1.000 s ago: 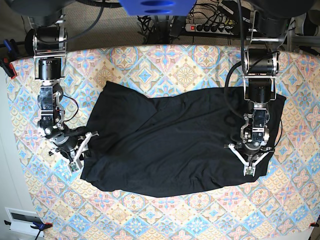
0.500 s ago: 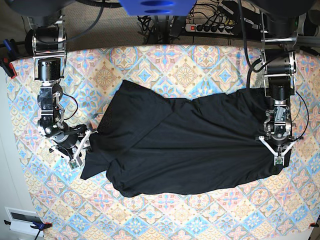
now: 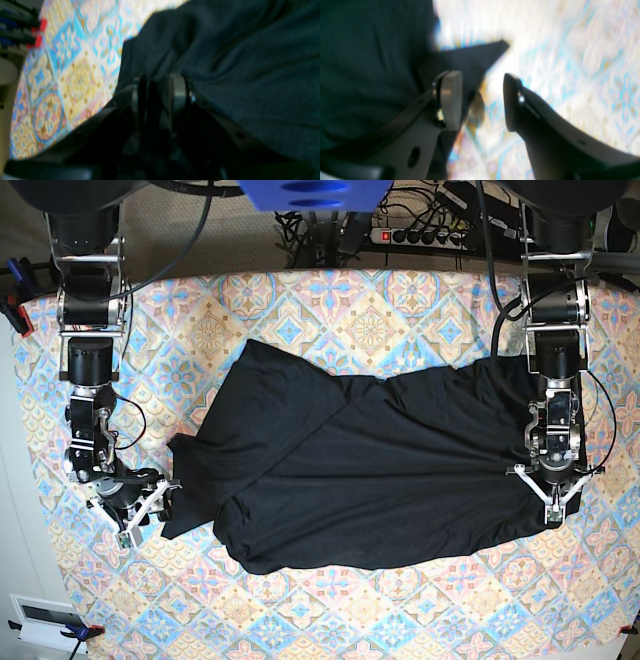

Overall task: Layout the t-shirt on the table in an organized manner, then fold the t-shirt properly
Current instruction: 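Regrasp the shirt edges with both grippers, right gripper at the hem corner, then lift the shirt fabric with the right gripper toward the left gripper, then grasp the shirt fabric with the left gripper and pull it away from the right gripper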

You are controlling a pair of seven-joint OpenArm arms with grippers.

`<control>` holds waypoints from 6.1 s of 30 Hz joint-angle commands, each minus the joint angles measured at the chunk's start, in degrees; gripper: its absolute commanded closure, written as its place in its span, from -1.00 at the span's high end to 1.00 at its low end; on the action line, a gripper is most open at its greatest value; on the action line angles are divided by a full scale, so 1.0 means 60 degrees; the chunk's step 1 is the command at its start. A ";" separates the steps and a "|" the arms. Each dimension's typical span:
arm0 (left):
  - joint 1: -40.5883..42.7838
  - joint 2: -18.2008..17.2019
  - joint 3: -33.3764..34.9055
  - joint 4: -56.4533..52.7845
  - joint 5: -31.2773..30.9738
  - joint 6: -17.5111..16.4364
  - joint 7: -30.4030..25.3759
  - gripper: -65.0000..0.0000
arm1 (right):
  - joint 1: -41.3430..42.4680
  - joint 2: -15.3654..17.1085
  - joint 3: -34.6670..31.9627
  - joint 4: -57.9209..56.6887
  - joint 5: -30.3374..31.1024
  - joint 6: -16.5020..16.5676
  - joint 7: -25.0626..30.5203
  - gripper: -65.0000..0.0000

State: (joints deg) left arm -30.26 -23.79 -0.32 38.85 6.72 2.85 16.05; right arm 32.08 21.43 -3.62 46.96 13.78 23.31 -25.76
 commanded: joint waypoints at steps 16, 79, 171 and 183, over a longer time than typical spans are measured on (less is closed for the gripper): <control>0.0304 -0.0159 -0.0042 0.0301 -0.1464 0.0059 -0.0134 -0.50 | 0.1519 -0.0444 -0.1441 -0.2076 -0.0062 0.0005 0.1209 -0.03; 0.1417 -0.0218 -0.1976 0.2455 -0.4497 -0.0014 0.1947 -0.50 | -0.2687 -0.0356 0.0757 0.4928 -0.0018 0.0020 0.0535 -1.00; 0.6223 0.1408 0.3723 1.1012 -0.2300 -0.1875 0.4819 -1.00 | -0.4796 -0.0546 -0.0708 0.8650 -0.0048 0.2782 -0.1048 -0.55; 0.8582 0.0632 -0.0130 1.2697 -0.4454 -0.1875 0.4790 -1.00 | -0.4635 -0.0546 -0.0752 0.7492 -0.0062 0.2782 -0.1048 -0.55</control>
State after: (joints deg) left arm 21.43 -19.38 -0.75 113.95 -19.97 -8.56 46.15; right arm 2.74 17.69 -8.45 90.72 12.29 40.12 -33.74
